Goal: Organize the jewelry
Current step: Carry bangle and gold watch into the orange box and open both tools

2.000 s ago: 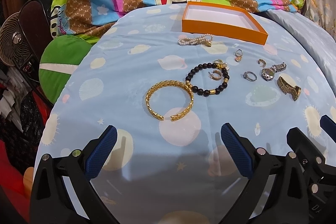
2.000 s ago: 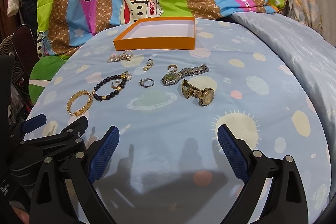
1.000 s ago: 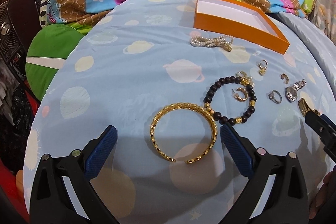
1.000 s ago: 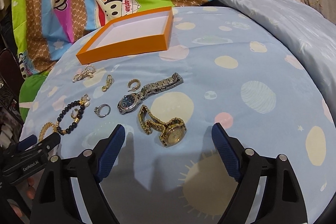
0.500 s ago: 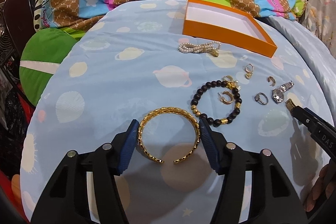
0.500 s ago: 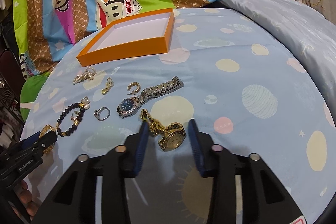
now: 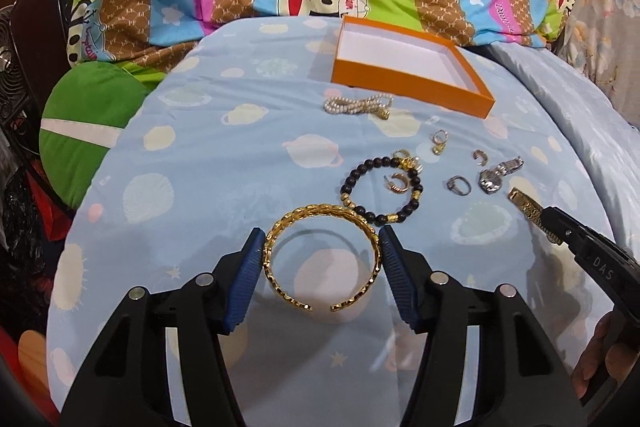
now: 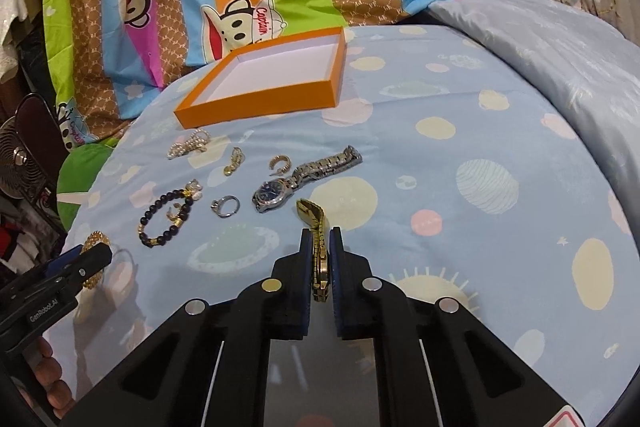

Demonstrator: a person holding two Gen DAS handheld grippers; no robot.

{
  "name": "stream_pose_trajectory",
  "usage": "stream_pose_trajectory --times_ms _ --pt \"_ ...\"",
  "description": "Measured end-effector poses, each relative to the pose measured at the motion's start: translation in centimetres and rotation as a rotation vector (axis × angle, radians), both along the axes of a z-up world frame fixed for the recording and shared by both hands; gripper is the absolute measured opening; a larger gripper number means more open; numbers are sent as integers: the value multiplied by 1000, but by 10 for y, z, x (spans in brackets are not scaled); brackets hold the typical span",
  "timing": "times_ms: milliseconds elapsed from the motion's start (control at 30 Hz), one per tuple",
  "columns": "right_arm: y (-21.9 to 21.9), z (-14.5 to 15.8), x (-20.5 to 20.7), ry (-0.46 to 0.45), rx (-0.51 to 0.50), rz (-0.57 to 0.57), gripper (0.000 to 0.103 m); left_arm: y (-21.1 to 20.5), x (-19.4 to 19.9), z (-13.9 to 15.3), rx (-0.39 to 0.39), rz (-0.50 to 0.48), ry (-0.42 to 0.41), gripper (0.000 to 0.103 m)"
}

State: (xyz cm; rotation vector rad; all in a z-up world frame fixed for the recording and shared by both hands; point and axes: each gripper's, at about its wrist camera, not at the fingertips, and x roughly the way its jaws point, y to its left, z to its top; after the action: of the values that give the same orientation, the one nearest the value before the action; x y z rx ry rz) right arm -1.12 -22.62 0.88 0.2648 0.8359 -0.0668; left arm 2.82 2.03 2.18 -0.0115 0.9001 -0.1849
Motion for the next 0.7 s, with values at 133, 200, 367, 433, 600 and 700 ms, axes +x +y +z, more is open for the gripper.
stream_pose_trajectory --times_ms 133,200,367,433,600,700 --pt "2 15 -5 -34 -20 8 8 0 -3 16 -7 -7 -42 56" --pt "2 21 -6 -48 -27 13 8 -1 -3 22 -7 -10 -56 56" --pt "0 46 1 -100 -54 27 8 -5 8 39 -11 -25 -99 56" --pt "-2 55 9 -116 -54 37 8 -9 14 45 -7 -30 -115 56" --pt "-9 81 47 -167 -87 60 8 -21 54 64 -17 -62 -140 56" --pt "-12 97 83 -197 -118 79 8 -33 86 75 -7 -80 -165 56"
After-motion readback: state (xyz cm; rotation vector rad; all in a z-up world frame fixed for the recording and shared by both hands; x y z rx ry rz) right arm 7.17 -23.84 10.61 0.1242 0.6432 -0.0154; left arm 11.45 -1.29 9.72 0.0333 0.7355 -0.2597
